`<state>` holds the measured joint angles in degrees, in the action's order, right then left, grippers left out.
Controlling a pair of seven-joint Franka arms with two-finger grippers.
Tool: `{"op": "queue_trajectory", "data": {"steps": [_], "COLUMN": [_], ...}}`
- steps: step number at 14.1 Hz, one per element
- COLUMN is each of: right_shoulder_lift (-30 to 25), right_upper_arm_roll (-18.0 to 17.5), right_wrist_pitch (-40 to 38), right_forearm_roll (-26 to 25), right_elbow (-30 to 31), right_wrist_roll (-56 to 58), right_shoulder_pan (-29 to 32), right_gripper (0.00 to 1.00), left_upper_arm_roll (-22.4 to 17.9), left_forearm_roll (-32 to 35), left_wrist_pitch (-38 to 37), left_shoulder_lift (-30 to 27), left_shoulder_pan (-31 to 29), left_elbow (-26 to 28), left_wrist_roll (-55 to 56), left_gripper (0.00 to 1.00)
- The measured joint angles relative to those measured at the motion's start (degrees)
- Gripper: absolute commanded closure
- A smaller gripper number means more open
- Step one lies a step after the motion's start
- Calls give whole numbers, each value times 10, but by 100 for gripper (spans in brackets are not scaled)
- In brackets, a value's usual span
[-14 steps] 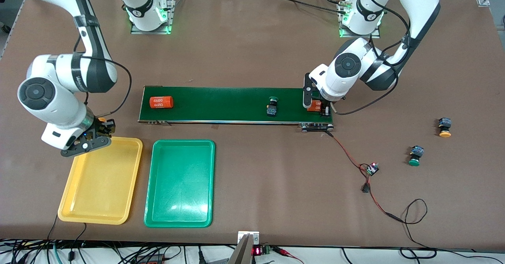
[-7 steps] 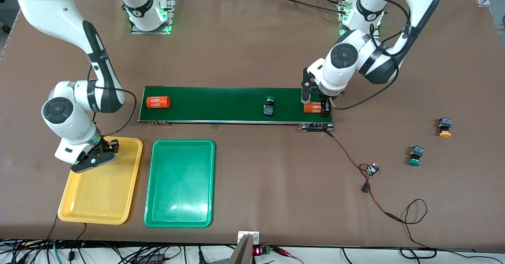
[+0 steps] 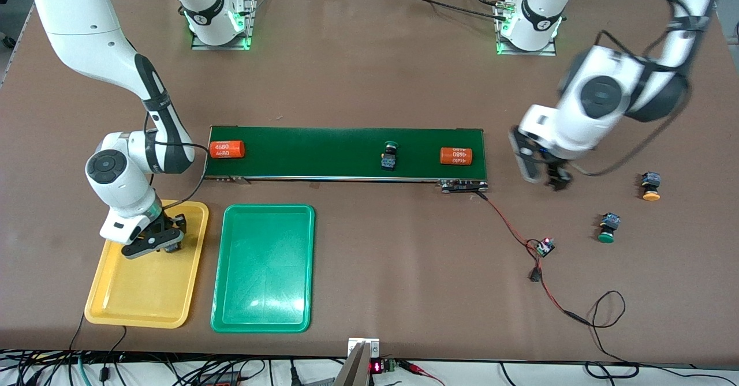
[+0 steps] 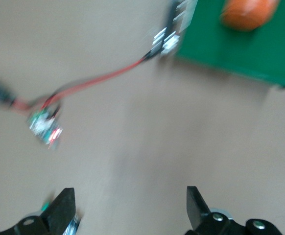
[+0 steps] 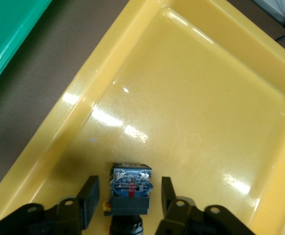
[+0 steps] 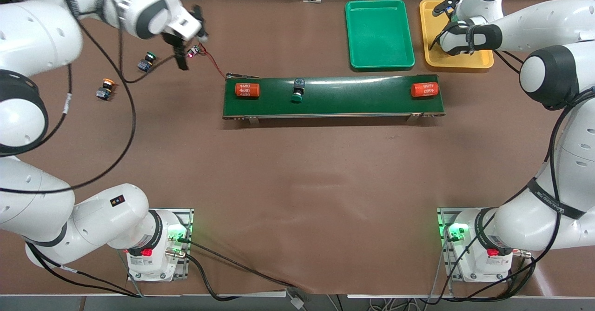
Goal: Sort buttons by color to trays
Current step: 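Lower the button into the yellow tray and open the right gripper, then grasp the green button with the left gripper while the right gripper returns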
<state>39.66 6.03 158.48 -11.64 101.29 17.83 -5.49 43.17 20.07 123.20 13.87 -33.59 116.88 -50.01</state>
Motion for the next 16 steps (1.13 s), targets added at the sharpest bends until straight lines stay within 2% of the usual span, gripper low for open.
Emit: {"op": "queue_trajectory", "data": {"steps": [3,5,7,10,12,16], "right_shoulder_lift": [1,-11,-46,-119,-157,-200], "right_upper_arm_roll": [0,-11,-36,-54,-56,-57], "right_wrist_pitch": [2,-38,-142,-285,-344,-428], "right_forearm_roll": [0,1,1,1,15,80], "right_elbow": [-2,-5,-12,-16,-15,-14], "right_wrist_roll": [1,-12,-62,-150,-204,-257], "right_shoulder_pan": [0,1,-3,-41,-76,-113], "right_gripper": [15,15,15,15,15,15], "left_upper_arm_roll": [-12,-41,-70,-87,-92,-108], "left_forearm_roll": [-12,-26,-29,-30,-30,-30], "left_wrist_pitch": [-4,-4,-4,-3,10,53], "left_shoulder_lift": [59,114,149,168,180,225], "left_shoulder_pan": [-92,-117,-118,-118,-117,-114], "left_elbow": [-53,-77,-88,-97,-104,-134], "left_wrist_roll": [0,13,69,158,186,195], "left_gripper": [0,0,0,0,0,0]}}
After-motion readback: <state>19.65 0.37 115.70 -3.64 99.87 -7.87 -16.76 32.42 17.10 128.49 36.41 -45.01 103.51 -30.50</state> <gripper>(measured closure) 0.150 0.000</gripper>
